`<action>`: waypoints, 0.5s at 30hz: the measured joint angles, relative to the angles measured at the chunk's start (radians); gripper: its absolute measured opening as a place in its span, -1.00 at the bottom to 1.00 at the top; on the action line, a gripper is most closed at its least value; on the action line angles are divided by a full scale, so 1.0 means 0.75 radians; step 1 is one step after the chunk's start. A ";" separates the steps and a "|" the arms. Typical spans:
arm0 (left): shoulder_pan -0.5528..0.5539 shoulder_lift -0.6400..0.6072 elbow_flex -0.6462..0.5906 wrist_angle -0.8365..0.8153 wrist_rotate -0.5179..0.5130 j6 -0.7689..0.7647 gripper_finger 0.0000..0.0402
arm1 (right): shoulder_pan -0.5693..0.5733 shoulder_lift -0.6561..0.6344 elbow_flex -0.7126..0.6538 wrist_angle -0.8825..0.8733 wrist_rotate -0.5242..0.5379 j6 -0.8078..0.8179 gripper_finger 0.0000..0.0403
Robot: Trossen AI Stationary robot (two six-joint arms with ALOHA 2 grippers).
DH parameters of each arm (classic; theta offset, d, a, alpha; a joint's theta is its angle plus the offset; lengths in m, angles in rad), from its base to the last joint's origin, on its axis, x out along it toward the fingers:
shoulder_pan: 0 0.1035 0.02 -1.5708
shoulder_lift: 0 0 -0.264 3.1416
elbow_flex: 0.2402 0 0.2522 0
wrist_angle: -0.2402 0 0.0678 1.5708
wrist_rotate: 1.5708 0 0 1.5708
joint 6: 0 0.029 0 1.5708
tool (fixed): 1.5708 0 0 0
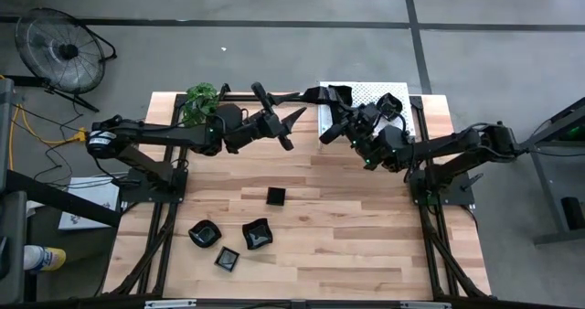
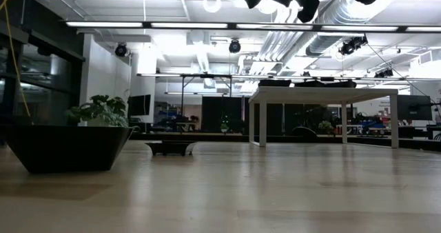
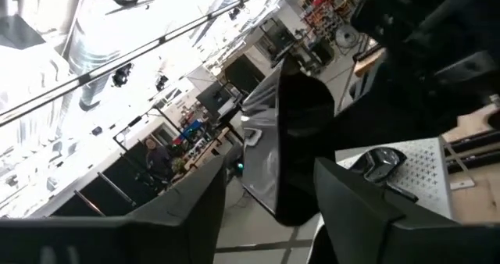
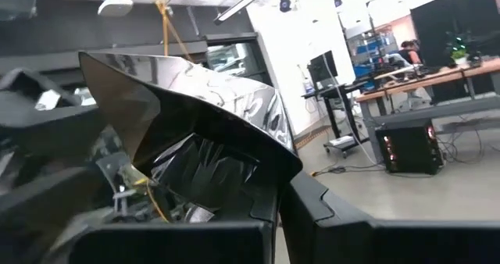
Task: Pick & Place Mini shaped plates
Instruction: Stack the distorted square plate on top of the distorted square plate on the shelf
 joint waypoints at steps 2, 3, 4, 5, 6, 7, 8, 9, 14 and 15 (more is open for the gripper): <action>0.000 -0.020 0.000 -0.023 0.000 0.007 -0.06 | -0.023 -0.010 0.000 -0.004 0.003 0.034 -1.00; 0.000 -0.036 0.000 -0.057 0.000 0.015 -0.06 | -0.036 -0.014 0.000 -0.006 0.000 0.048 -1.00; 0.000 -0.049 0.000 -0.079 0.000 0.027 -0.06 | -0.049 -0.019 0.000 -0.006 0.000 0.064 -1.00; 0.001 -0.064 0.000 -0.101 0.000 0.040 -0.06 | -0.061 -0.032 0.000 -0.016 0.004 0.074 -1.00; 0.000 -0.083 0.000 -0.136 -0.001 0.056 -0.06 | -0.074 -0.047 0.000 -0.037 0.002 0.081 -1.00; 0.000 -0.101 0.000 -0.171 -0.003 0.067 -0.06 | -0.089 -0.060 0.000 -0.055 -0.002 0.090 -1.00; 0.001 -0.120 0.000 -0.199 -0.011 0.072 -0.06 | -0.102 -0.082 0.000 -0.081 -0.006 0.094 -1.00; 0.001 -0.139 0.000 -0.231 -0.027 0.078 -0.06 | -0.113 -0.104 0.000 -0.117 -0.006 0.099 -1.00; 0.002 -0.231 0.001 -0.373 -0.046 0.095 -0.06 | -0.186 -0.205 0.074 -0.449 -0.018 0.187 -1.00; 0.011 -0.247 0.001 -0.404 -0.045 0.095 -0.06 | -0.203 -0.216 0.110 -0.557 -0.021 0.219 -1.00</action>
